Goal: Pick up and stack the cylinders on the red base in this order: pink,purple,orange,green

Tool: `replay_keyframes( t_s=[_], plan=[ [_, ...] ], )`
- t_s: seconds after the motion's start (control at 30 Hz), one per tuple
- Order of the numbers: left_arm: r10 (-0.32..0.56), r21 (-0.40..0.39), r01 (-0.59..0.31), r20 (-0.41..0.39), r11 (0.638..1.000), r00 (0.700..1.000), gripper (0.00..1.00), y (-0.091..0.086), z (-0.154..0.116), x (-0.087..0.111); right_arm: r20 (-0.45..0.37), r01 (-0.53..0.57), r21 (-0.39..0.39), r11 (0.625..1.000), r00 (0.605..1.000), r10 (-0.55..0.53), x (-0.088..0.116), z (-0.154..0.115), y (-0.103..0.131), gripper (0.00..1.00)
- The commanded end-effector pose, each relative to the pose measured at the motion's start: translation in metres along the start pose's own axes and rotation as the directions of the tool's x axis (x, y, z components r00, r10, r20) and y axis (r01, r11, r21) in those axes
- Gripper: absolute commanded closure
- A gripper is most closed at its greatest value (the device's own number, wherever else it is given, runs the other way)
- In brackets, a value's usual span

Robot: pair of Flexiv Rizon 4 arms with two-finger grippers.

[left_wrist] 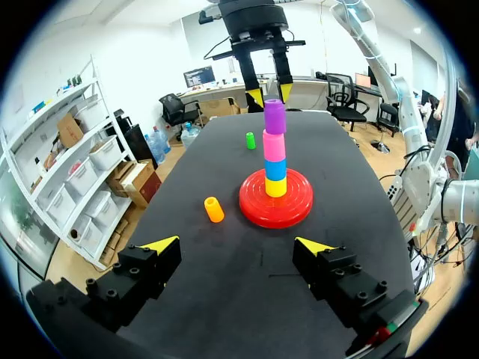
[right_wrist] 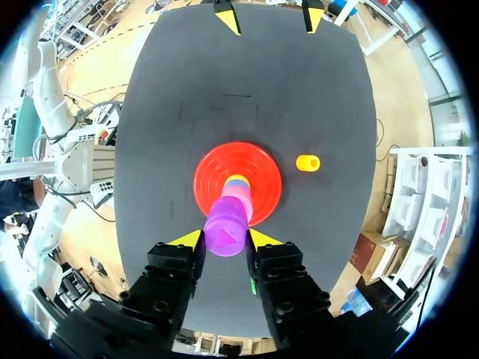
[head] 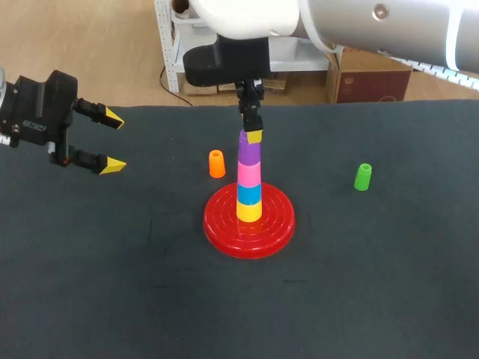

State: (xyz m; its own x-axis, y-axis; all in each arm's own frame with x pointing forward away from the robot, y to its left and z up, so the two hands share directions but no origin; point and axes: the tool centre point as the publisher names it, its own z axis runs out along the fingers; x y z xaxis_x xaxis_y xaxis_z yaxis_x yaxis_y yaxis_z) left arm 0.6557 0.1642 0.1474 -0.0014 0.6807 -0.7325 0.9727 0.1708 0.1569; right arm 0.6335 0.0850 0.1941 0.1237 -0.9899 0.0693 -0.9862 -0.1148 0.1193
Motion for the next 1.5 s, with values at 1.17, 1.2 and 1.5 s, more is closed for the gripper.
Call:
replay_keyframes(
  t_s=[1.17, 1.2, 1.5],
  plan=[
    [0.002, -0.001, -0.002, -0.001, 1.000, 1.000, 0.00, 0.000, 0.000, 0.001, -0.029, 0.025, -0.054, 0.998, 0.999, -0.027, -0.005, 0.026, 0.004, 1.00],
    [0.002, -0.001, -0.002, -0.001, 1.000, 1.000, 0.00, 0.000, 0.000, 0.001, -0.029, 0.023, -0.054, 0.998, 0.999, -0.024, -0.004, 0.026, 0.005, 1.00],
    [0.002, -0.001, -0.002, -0.001, 1.000, 1.000, 0.00, 0.000, 0.000, 0.001, -0.027, 0.048, -0.002, 0.999, 0.998, -0.048, 0.006, 0.012, 0.001, 0.45]
  ],
)
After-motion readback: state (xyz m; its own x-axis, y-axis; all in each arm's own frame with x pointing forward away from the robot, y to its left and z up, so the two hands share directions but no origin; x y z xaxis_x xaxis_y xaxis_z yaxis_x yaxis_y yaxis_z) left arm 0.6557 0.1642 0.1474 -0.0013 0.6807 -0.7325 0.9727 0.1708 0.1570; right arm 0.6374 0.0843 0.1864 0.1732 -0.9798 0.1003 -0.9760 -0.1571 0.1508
